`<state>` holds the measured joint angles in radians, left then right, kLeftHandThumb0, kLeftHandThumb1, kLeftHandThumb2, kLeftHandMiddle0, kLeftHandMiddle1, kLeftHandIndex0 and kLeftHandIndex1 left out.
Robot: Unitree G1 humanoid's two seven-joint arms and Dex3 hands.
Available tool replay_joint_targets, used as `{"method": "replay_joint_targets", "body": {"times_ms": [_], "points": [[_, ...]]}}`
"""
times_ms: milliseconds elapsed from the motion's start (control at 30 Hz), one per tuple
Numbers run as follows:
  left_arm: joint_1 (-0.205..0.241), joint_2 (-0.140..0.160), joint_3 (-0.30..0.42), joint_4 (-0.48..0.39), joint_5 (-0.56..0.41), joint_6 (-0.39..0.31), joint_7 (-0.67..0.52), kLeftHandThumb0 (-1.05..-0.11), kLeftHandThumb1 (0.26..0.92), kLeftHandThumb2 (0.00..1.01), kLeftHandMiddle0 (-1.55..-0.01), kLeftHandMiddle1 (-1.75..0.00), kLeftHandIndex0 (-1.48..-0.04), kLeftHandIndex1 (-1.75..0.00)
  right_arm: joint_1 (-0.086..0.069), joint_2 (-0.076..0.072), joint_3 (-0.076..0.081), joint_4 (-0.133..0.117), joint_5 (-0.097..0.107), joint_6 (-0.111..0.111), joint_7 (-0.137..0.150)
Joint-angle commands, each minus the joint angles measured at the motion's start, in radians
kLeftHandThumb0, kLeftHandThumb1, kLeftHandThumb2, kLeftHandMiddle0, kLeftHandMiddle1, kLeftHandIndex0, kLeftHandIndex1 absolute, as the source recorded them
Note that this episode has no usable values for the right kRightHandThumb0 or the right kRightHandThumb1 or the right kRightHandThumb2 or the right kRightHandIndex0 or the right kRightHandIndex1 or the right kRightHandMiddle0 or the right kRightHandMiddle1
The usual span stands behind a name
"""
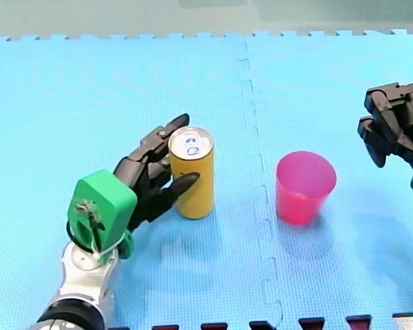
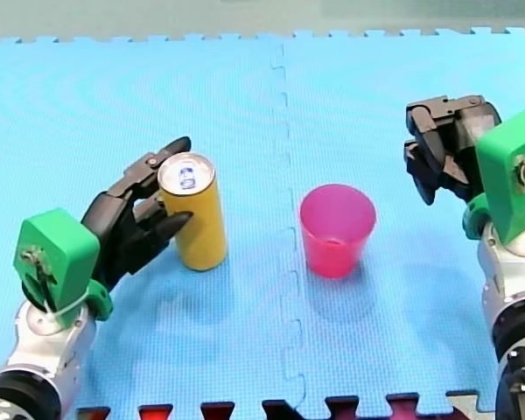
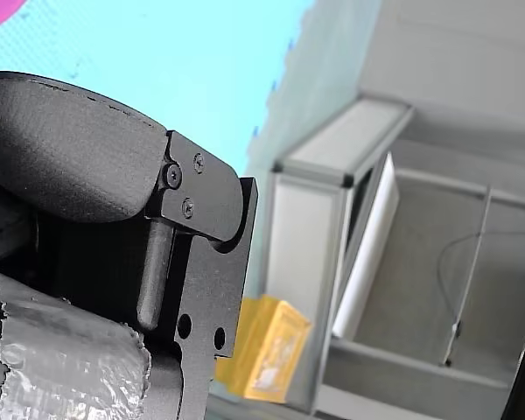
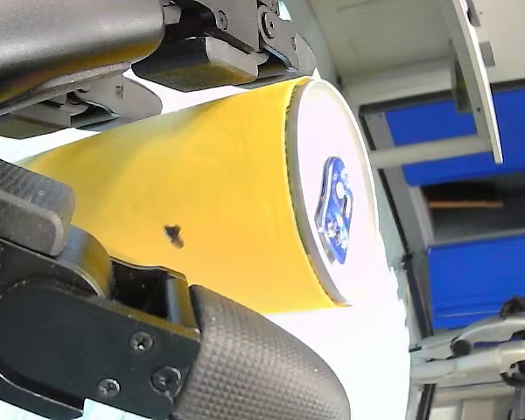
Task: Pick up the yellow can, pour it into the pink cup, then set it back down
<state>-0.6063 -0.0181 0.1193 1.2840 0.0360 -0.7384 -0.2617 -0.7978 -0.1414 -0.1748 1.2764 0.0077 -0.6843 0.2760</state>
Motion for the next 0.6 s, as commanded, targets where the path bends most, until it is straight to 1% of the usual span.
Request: {"method": "replay_joint_targets", "body": {"times_ms": [0, 200, 367, 567], "points": [[-0.007, 0.007, -0.007, 0.001, 0.009, 0.004, 0.01, -1.048, 0.91, 0.01, -0.35, 0.0, -0.3, 0.0, 0.002, -0.006, -0.002, 0.0, 0.001, -0.004, -0.003], [-0.012, 0.017, -0.035, 0.0, 0.045, 0.003, 0.044, -1.048, 0.872, 0.0, -0.34, 0.0, -0.29, 0.0, 0.005, -0.007, -0.002, -0.002, 0.001, -0.009, -0.004], [-0.012, 0.019, -0.045, -0.002, 0.05, 0.001, 0.055, -1.048, 0.865, 0.0, -0.34, 0.0, -0.29, 0.0, 0.007, -0.009, -0.001, -0.003, 0.0, -0.015, -0.006], [-0.003, 0.029, -0.044, 0.002, 0.043, -0.001, 0.049, -1.048, 0.863, 0.0, -0.34, 0.0, -0.29, 0.0, 0.009, -0.014, -0.001, -0.004, 0.001, -0.02, -0.003]]}}
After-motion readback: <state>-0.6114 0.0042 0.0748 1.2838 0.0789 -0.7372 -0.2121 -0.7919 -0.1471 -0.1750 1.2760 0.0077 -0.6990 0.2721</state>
